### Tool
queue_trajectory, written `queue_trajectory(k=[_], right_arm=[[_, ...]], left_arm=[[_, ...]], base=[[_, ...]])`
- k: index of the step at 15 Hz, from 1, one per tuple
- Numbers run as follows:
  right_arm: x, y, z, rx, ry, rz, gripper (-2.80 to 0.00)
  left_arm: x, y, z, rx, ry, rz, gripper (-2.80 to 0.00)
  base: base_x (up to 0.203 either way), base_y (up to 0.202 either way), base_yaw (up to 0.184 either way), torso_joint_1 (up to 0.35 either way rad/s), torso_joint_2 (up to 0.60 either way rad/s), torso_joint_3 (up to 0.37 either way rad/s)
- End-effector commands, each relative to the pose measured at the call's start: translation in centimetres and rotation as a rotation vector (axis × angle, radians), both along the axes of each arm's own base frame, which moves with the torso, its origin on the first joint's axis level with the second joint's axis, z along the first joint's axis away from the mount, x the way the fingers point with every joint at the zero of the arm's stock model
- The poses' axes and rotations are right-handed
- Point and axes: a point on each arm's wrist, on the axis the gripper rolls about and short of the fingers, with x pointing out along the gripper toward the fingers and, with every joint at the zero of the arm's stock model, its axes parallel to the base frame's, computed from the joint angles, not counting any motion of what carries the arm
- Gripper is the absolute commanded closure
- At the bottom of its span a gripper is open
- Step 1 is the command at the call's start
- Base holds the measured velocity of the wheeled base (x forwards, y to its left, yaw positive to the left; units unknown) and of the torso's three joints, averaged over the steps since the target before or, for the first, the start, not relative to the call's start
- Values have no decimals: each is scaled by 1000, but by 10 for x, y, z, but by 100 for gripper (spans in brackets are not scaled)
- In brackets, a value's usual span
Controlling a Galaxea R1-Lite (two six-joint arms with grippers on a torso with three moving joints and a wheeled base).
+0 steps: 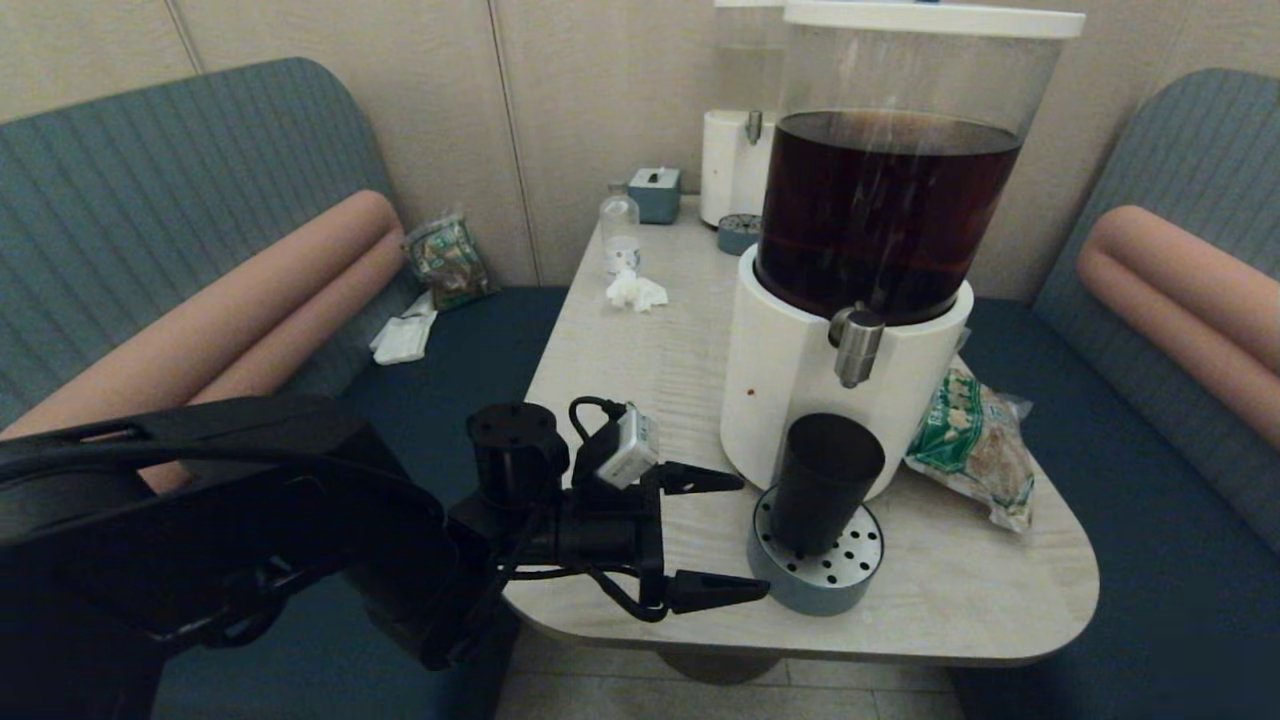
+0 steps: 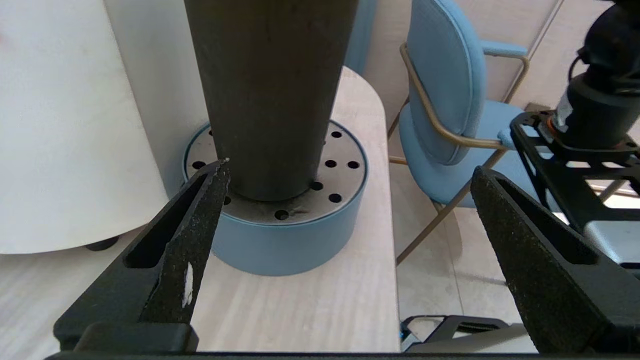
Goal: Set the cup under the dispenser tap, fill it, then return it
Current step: Place the cup next to the water dispenser
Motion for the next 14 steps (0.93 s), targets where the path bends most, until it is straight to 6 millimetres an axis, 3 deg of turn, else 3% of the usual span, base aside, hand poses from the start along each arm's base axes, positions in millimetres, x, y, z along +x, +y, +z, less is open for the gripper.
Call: queue_trajectory(k=[1, 8, 14], right_arm=[[0, 0, 0, -1, 3, 0, 0], [0, 0, 0, -1, 1, 0, 0], [0, 0, 0, -1, 1, 0, 0]], left_arm=[[4, -6, -7, 1, 1, -11, -280], [3, -32, -8, -28, 2, -13, -280], [3, -38, -12, -27, 6, -13, -280]], base=[[0, 0, 0, 0, 0, 0], [0, 0, 0, 0, 0, 0], [0, 0, 0, 0, 0, 0]])
